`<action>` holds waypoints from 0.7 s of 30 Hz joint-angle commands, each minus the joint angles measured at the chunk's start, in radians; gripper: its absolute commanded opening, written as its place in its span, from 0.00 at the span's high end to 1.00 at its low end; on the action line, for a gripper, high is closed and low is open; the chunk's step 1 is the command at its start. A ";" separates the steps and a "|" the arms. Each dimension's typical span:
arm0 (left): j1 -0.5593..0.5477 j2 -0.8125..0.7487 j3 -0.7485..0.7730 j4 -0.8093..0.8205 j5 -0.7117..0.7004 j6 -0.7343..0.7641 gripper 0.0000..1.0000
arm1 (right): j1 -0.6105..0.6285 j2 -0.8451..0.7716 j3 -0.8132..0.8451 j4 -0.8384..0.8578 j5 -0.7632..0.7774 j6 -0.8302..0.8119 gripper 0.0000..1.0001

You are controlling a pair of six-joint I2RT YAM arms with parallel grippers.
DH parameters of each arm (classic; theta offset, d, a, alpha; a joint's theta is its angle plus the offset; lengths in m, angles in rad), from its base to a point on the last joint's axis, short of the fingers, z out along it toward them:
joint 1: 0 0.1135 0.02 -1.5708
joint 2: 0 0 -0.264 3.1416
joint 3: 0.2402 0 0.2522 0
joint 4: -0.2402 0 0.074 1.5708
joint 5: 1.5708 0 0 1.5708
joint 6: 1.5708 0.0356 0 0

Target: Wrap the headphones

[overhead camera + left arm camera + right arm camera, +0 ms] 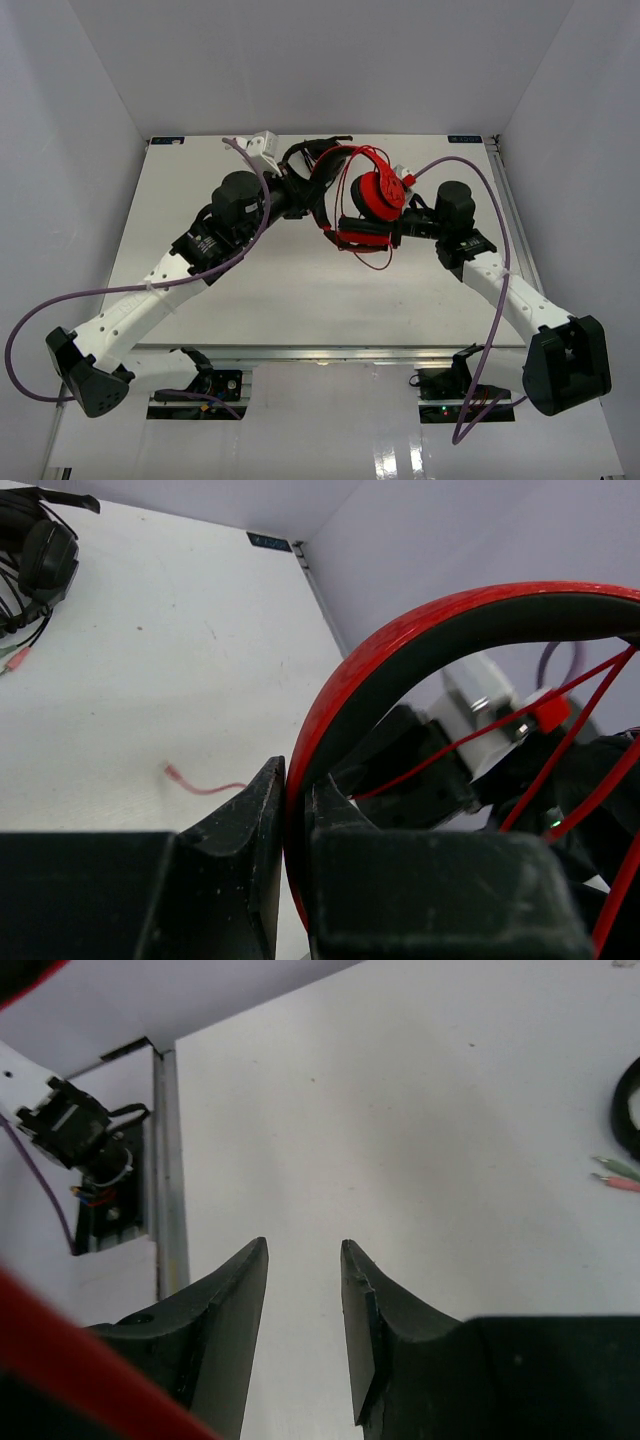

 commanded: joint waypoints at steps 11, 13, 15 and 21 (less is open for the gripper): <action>-0.005 0.056 0.146 0.080 -0.378 -0.404 1.00 | -0.009 0.007 -0.154 0.423 -0.101 0.334 0.73; -0.005 0.070 0.161 0.083 -0.417 -0.420 1.00 | -0.010 0.000 -0.164 0.428 -0.096 0.337 0.73; -0.005 0.082 0.173 0.088 -0.445 -0.424 1.00 | -0.010 -0.008 -0.167 0.418 -0.092 0.331 0.74; -0.003 0.122 0.214 0.082 -0.545 -0.415 1.00 | -0.010 -0.036 -0.175 0.386 -0.074 0.305 0.92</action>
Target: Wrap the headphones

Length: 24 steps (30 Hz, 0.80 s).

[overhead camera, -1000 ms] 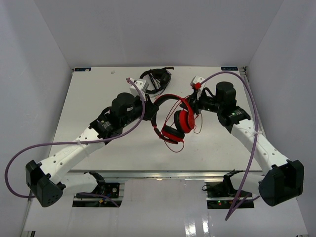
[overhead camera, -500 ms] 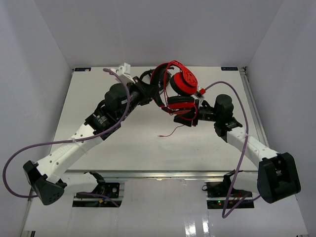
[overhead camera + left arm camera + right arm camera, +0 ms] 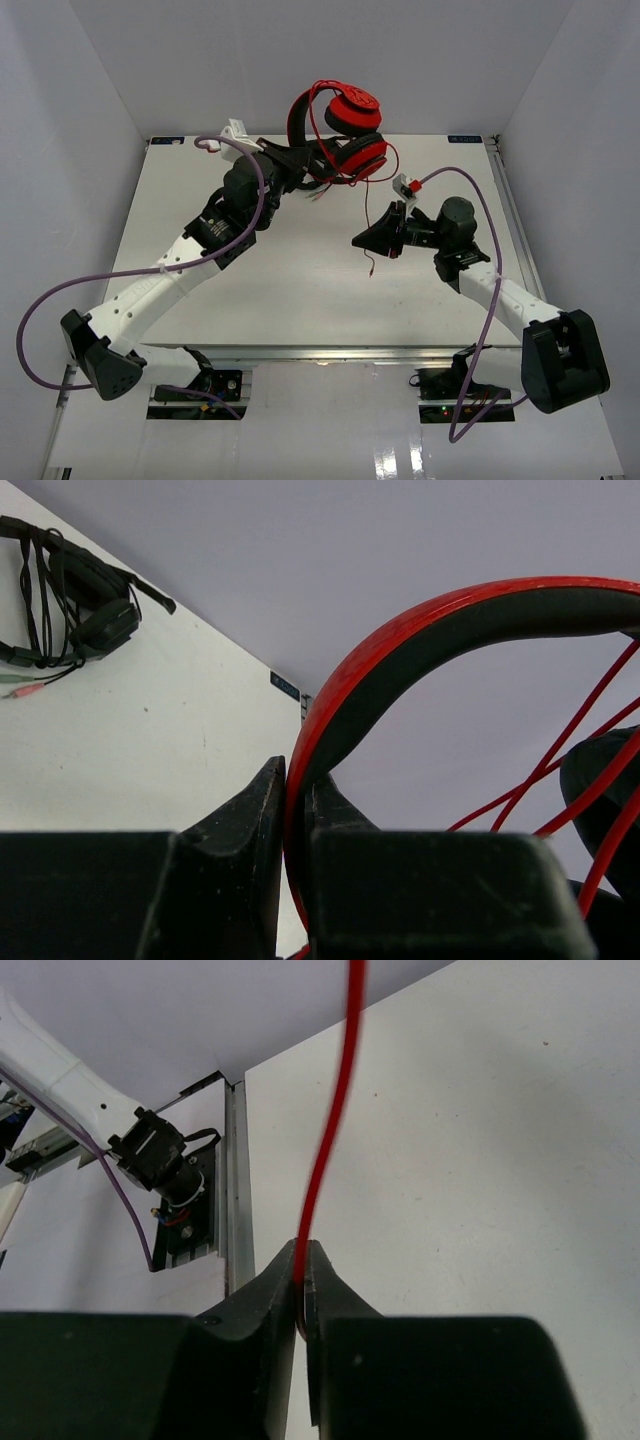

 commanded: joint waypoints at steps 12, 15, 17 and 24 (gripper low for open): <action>0.047 0.197 0.173 0.070 -0.405 0.392 1.00 | 0.100 -0.112 0.275 -0.719 0.297 -0.576 0.92; 0.048 0.293 0.213 0.058 -0.395 0.532 1.00 | 0.168 -0.069 0.428 -0.970 0.460 -0.740 0.92; 0.047 0.368 0.220 0.033 -0.346 0.633 1.00 | 0.228 -0.031 0.516 -1.090 0.603 -0.861 0.92; 0.019 0.468 0.147 -0.103 -0.051 0.796 1.00 | 0.324 -0.015 0.616 -1.161 1.061 -1.144 0.92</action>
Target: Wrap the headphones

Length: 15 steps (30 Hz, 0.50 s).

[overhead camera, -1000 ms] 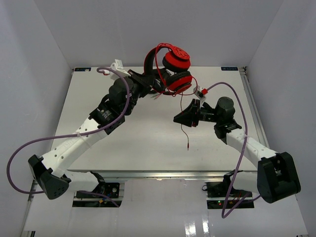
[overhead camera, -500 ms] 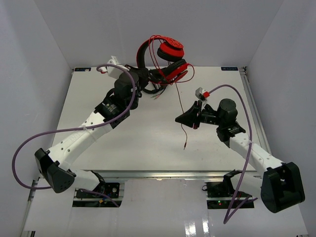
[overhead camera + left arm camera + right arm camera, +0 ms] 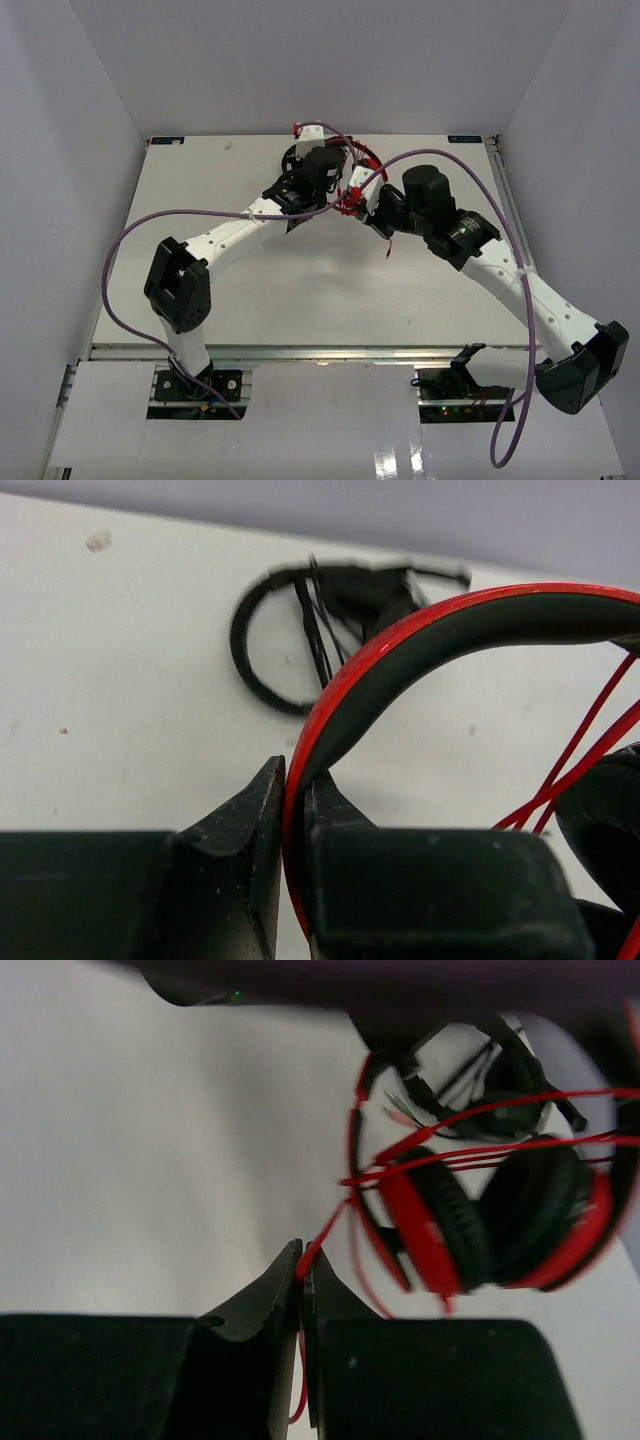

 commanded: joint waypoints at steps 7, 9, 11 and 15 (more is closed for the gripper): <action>-0.027 -0.177 -0.262 -0.036 0.575 0.251 1.00 | 0.032 -0.056 -0.162 0.117 0.479 -0.400 0.91; -0.027 -0.228 -0.317 -0.025 0.697 0.280 1.00 | 0.032 -0.068 -0.219 0.175 0.481 -0.420 0.89; -0.027 -0.256 -0.371 -0.011 0.850 0.314 1.00 | 0.027 -0.077 -0.262 0.221 0.467 -0.426 0.87; -0.027 -0.312 -0.427 0.002 0.991 0.324 1.00 | 0.001 -0.088 -0.299 0.250 0.350 -0.377 0.86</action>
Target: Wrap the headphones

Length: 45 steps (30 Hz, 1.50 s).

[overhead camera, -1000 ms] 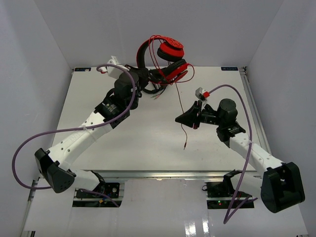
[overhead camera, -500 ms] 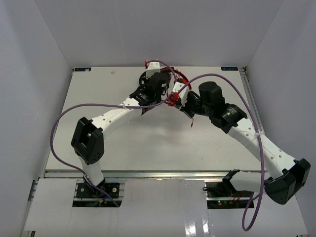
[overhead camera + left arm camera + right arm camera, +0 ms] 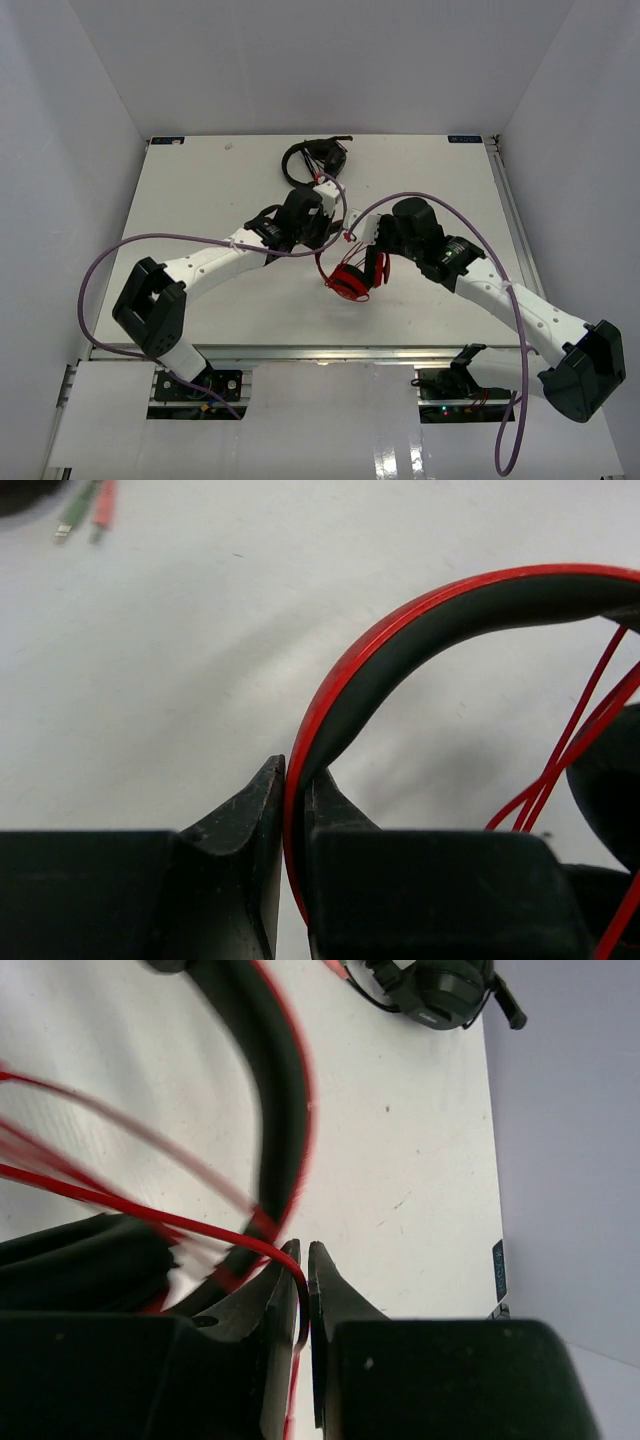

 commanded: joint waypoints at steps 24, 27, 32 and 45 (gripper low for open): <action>0.100 -0.095 -0.104 0.079 0.225 -0.186 1.00 | -0.268 -0.085 -0.246 0.269 -0.582 0.263 0.92; 0.122 -0.095 -0.115 0.094 0.248 -0.204 1.00 | -0.309 -0.054 -0.262 0.294 -0.642 0.312 0.92; 0.157 -0.084 -0.148 0.146 0.291 -0.251 1.00 | -0.333 0.046 -0.251 0.336 -0.701 0.361 0.92; 0.194 0.104 -0.120 0.231 0.167 -0.439 1.00 | -0.360 0.435 -0.038 0.385 -0.783 0.510 0.91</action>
